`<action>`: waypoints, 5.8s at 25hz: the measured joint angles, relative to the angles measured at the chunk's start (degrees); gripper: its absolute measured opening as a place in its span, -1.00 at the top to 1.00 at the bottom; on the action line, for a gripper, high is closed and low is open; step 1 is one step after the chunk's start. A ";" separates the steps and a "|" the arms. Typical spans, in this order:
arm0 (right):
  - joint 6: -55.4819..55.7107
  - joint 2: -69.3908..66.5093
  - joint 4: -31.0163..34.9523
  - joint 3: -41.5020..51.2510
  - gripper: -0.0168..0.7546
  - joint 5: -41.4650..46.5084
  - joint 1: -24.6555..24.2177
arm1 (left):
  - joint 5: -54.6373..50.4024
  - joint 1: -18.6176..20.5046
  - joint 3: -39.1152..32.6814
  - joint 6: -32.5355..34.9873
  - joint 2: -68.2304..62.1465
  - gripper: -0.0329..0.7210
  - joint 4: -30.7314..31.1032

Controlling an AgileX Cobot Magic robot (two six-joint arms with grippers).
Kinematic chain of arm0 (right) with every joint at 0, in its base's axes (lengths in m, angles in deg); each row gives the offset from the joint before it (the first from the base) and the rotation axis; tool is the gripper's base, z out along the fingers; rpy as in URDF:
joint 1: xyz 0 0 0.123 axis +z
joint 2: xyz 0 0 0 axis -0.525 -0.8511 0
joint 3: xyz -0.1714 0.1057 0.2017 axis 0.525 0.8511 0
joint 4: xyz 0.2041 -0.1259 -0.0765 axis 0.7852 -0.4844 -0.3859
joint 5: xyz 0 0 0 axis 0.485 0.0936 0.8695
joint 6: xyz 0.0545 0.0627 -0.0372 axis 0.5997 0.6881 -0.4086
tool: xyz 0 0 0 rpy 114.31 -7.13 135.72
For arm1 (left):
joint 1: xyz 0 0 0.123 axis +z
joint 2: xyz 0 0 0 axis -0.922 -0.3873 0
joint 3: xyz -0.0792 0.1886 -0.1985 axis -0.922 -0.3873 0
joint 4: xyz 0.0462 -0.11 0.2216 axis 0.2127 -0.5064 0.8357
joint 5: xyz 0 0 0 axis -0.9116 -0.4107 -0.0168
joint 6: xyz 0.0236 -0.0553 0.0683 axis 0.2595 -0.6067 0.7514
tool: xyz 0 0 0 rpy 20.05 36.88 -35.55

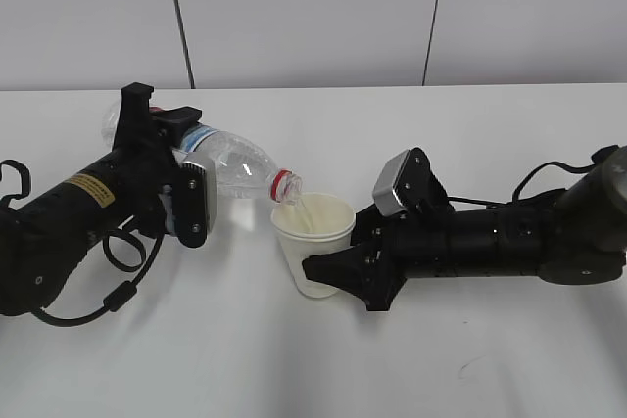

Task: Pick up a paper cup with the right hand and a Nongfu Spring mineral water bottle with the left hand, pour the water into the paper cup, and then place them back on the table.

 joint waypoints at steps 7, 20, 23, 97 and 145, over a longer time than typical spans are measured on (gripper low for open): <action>0.00 0.00 -0.09 0.00 -0.24 0.00 0.00 | 0.05 0.00 0.00 0.00 0.00 0.00 0.00; 0.00 0.00 -0.22 0.00 -0.24 0.21 0.00 | 0.10 0.00 0.00 1.20 0.02 0.00 -0.05; 0.00 0.00 -0.22 0.00 -0.24 0.21 0.00 | 0.10 0.00 0.00 1.37 0.02 0.00 -0.05; -7.46 0.00 18.24 0.00 -0.24 -2.93 0.00 | 0.99 -0.04 0.00 -53.72 0.02 0.00 -2.56; -24.25 -7.22 54.58 -0.13 -0.24 -5.13 -3.58 | 0.99 -0.04 0.00 -83.20 0.06 0.00 -7.59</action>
